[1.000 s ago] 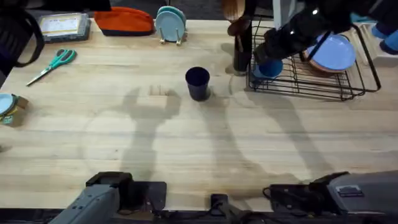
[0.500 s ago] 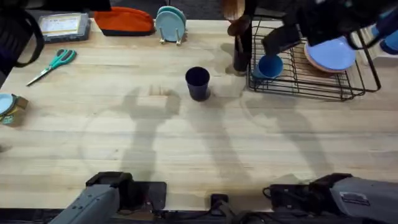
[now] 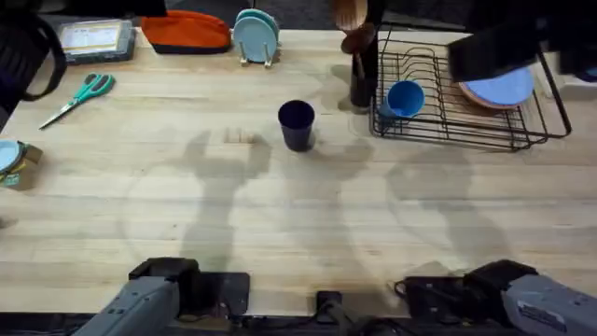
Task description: Pick up the cup on the table and put them onto the rack.
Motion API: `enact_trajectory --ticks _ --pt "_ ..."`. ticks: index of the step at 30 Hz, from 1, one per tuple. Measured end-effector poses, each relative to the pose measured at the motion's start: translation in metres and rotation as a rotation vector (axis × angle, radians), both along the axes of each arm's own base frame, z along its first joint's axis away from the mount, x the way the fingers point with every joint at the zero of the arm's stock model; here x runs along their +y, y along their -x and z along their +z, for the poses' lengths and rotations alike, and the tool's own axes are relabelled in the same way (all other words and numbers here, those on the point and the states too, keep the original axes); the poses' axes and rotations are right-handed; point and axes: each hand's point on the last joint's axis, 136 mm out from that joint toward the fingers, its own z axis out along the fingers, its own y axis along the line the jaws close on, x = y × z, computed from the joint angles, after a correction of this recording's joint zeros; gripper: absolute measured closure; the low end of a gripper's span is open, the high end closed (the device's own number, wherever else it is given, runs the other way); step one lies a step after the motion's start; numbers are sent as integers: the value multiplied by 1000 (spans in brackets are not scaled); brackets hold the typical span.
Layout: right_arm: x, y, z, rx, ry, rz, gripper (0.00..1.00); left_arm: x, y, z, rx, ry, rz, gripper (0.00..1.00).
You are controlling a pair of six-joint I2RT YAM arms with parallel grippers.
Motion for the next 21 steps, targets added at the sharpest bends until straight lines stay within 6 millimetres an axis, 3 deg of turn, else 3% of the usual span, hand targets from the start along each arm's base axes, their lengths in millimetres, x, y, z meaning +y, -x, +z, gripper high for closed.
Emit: enact_trajectory --ticks 2,10,14,21 --pt "-10 17 21 -82 -25 -25 7 -1 0 -1 5 1 -3 7" --pt "-51 40 48 -207 -49 -223 7 -7 -1 -4 17 20 -38 7" --pt "-65 49 55 -243 -55 -284 7 -13 -2 -10 44 30 -63 6" --pt "-79 53 53 -230 -47 -352 7 -48 -4 -30 127 42 -173 6"
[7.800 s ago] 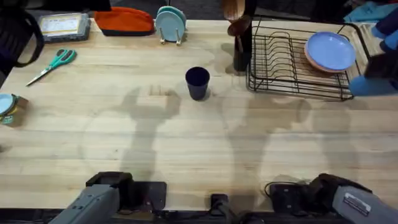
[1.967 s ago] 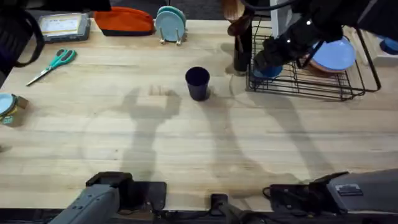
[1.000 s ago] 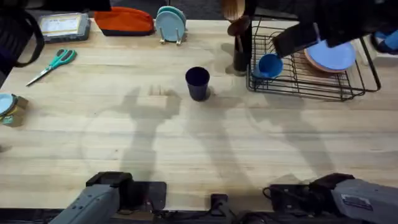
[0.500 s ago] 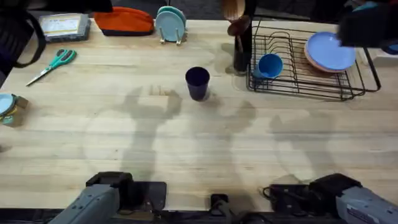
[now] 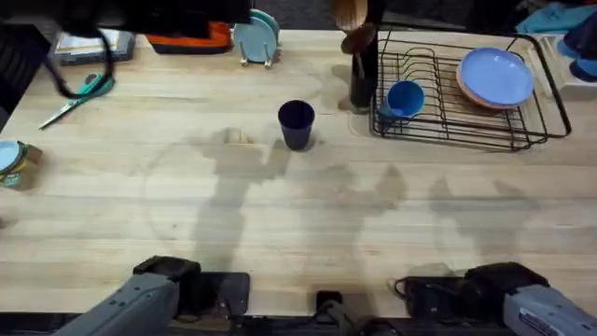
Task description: Pick up the cup on the table and put them onto the rack.
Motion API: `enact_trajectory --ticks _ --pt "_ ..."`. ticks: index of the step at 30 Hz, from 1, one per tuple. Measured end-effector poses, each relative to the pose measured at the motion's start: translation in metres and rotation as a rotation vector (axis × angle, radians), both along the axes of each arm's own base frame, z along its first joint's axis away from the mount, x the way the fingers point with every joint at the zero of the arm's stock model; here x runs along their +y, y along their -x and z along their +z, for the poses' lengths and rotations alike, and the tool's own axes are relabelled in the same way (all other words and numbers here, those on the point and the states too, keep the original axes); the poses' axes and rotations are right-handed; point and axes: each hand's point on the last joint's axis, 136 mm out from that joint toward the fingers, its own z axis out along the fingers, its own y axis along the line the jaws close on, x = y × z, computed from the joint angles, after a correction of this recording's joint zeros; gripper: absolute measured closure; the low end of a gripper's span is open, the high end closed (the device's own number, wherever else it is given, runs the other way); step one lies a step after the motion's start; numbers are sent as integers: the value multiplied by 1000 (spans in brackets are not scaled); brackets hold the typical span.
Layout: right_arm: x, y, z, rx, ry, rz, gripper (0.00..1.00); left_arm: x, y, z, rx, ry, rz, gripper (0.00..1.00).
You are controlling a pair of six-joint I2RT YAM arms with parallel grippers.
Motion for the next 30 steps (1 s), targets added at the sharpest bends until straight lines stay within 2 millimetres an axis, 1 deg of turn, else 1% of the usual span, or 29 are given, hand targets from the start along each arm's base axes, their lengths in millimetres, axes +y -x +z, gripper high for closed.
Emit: enact_trajectory --ticks 4,7,13,15,17,22,24,30 --pt "-2 0 0 0 0 -10 7 -23 -1 -15 70 27 -45 6" --pt "-2 0 0 0 1 -11 7 -36 0 -34 155 48 -54 6" --pt "-3 0 0 0 2 -13 7 -65 -8 -70 303 73 -65 6" --pt "-3 0 0 0 2 -13 7 -72 -9 -84 356 68 -59 6" --pt "-3 0 0 0 3 -14 7 -74 -7 -101 423 49 -34 6" --pt "-4 0 0 -1 7 -19 7 -67 -4 -137 564 -15 42 6" --pt "-4 0 0 -1 7 -19 7 -66 -6 -147 590 -31 59 6" --pt "-4 0 0 -1 7 -19 7 -66 -15 -165 628 -47 98 6"
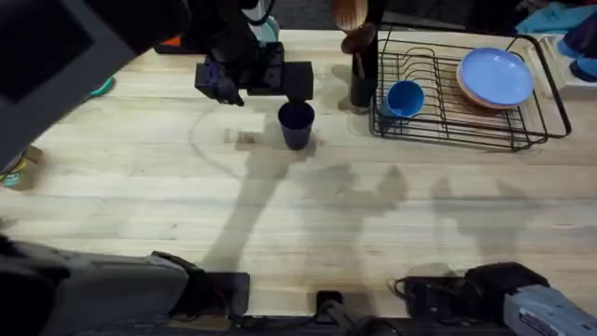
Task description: Pick up the cup on the table and put them onto the rack.
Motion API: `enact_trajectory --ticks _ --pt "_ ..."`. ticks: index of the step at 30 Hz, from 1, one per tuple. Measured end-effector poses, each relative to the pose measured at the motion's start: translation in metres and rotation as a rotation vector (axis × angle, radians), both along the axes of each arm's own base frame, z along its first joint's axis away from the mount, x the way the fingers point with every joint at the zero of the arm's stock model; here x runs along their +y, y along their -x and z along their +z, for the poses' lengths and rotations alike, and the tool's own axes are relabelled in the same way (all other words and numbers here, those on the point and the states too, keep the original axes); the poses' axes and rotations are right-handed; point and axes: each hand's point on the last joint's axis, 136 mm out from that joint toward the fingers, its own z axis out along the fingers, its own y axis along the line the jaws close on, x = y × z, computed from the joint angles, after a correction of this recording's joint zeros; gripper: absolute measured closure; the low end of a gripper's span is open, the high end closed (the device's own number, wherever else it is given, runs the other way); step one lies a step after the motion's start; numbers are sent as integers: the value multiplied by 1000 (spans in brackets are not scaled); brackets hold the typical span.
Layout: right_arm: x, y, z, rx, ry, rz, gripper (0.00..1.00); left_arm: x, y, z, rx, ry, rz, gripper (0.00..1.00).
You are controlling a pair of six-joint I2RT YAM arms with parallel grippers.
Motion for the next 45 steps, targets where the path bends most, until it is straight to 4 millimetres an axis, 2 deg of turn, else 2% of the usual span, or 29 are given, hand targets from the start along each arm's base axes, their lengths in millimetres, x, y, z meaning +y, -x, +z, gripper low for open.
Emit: enact_trajectory --ticks 9,22,29,34,35,45 --pt "0 0 0 0 0 0 7 -3 -13 -30 58 -28 14 6" --pt "0 0 0 0 0 0 7 -6 -22 -60 113 -51 17 3" --pt "0 0 0 0 0 0 7 -8 -26 -71 130 -57 18 41" --pt "0 0 0 0 0 0 7 -8 -27 -73 132 -58 18 132" --pt "0 0 0 0 0 0 7 -8 -28 -73 126 -55 20 208" --pt "0 0 0 0 0 0 7 -9 -29 -73 123 -53 23 530"
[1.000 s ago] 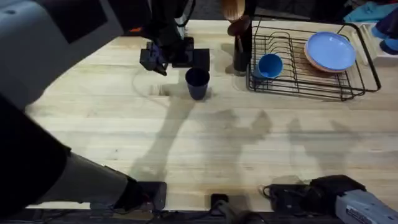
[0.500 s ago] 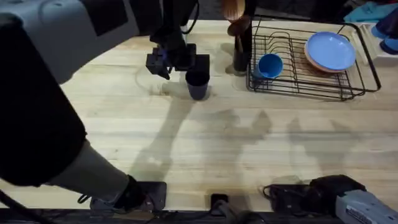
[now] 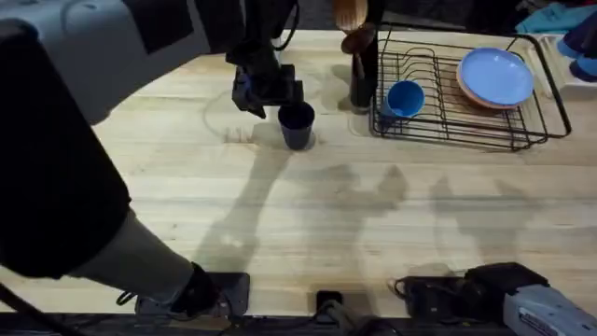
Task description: Pick up the cup on the table and put them onto the rack.
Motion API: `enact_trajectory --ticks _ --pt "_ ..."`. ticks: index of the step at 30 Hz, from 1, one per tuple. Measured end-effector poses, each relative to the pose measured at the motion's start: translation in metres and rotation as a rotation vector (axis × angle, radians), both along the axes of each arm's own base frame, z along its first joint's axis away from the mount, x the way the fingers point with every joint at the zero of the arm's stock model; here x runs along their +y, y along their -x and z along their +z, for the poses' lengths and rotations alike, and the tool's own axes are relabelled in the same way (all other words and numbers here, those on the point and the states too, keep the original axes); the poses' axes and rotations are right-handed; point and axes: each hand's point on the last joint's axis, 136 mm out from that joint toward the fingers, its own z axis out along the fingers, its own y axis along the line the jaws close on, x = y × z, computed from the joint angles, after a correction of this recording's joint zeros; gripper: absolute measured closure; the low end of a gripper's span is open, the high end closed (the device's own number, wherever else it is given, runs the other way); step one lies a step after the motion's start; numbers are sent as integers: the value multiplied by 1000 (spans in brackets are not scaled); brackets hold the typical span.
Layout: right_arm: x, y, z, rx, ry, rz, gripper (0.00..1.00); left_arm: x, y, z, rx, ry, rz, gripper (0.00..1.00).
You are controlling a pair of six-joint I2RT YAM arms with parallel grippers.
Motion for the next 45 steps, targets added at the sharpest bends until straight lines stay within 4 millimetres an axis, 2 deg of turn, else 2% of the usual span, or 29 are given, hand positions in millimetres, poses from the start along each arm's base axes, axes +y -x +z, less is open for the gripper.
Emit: enact_trajectory --ticks 7,9,10,12,24,29,34,39,45 --pt "0 0 0 0 0 0 7 0 0 0 0 1 1 696" --pt "0 0 0 0 0 0 7 0 0 0 1 3 2 796" --pt "0 0 0 0 0 0 7 -1 0 0 2 7 4 882" --pt "0 0 0 0 0 0 7 -2 0 0 0 11 2 950" --pt "0 0 0 0 2 -2 7 -4 0 6 6 20 0 956" --pt "-1 0 0 0 2 -2 7 -9 -6 29 -29 48 -4 956" --pt "-1 0 0 0 2 -2 7 -10 -8 70 -120 84 -6 957" --pt "-1 0 0 0 2 -3 7 -8 0 110 -217 128 -10 957" --pt "-1 0 0 0 2 -2 7 -9 7 142 -304 178 -19 957"
